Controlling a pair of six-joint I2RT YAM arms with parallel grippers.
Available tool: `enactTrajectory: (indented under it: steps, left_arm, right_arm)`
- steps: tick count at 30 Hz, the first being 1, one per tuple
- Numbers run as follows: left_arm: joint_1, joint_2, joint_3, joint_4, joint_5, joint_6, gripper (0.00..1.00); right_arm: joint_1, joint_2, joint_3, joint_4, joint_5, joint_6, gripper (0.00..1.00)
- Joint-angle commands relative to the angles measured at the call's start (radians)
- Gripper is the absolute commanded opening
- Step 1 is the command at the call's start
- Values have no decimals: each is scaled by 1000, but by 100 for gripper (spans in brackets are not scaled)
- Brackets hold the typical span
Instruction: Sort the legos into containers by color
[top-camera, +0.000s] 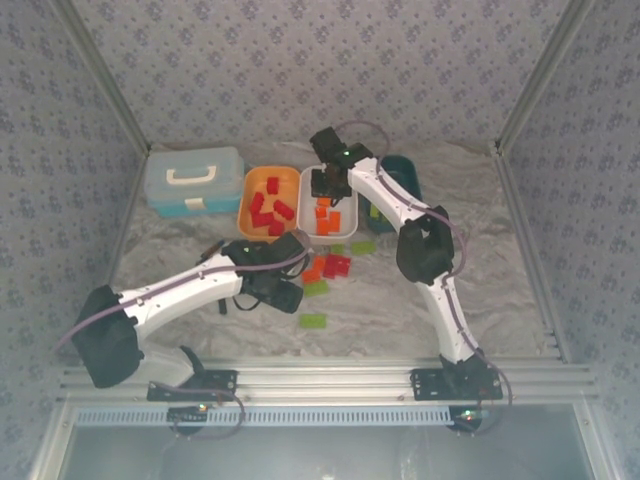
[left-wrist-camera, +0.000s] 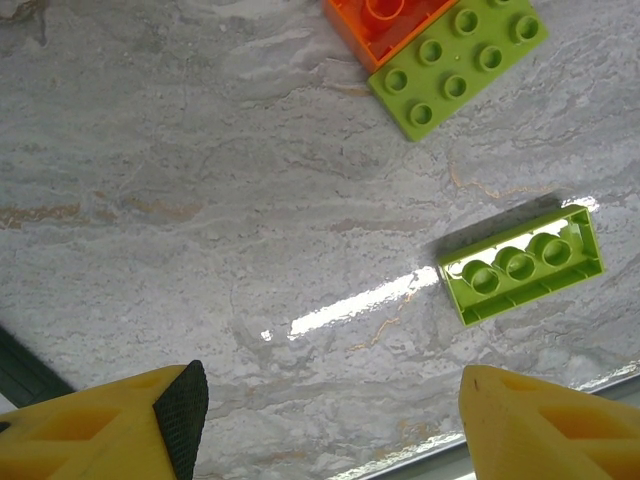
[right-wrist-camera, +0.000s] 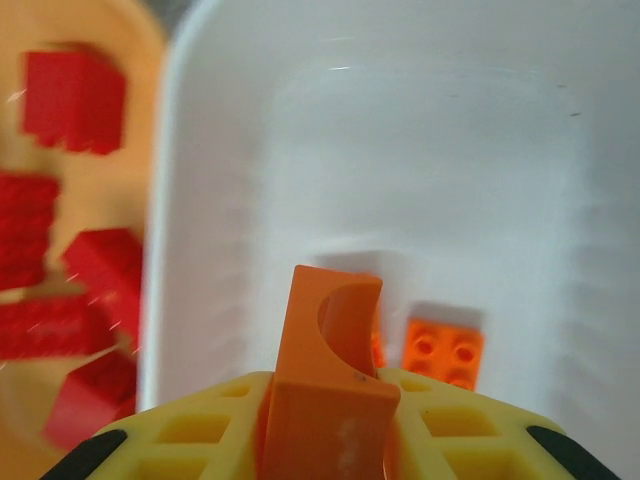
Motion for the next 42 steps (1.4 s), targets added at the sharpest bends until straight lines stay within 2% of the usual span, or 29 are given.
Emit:
enactTrajectory:
  steps: [1,7,13,21,24,25,27,28,29,33,37,42]
  left_arm:
    - [-20,21,16,17,16,46,70]
    - [-50,78,21,32,32,103,71]
    - [-84,172,62,40,25,145,71]
    - [-110,317,137,30,-9,148,73]
    - [-110,358,172,26,40,138,74]
    - [-114,367,183,27,71,132,83]
    - [-134,379,201,31,95,126,93]
    - [-153,384,208,32,95,128,94]
    - [-171,388,211,36,88,133,99]
    - [-230,392,196,57,33,173,97]
    - [-223,361,136,90,17,283,90]
    - [-196,395,119,110,11,378,87]
  right_arm:
    - [-37,40,78,-40,53,60,31]
    - [-51,159,191,-138,45,86,32]
    - [-52,186,190,-129,20,85,35]
    - [-54,186,239,-146,4,72,51]
    - [-51,151,286,-168,8,58,55]
    - [-50,124,285,-167,12,54,55]
    - [-46,70,266,-166,22,49,56]
    - [-45,30,239,-163,26,47,56]
    - [-43,-4,207,-159,31,45,56]
    - [-41,-201,-17,-106,36,38,57]
    - [-42,-407,-269,-49,33,41,57]
    - [-45,-617,-512,-28,41,66,57]
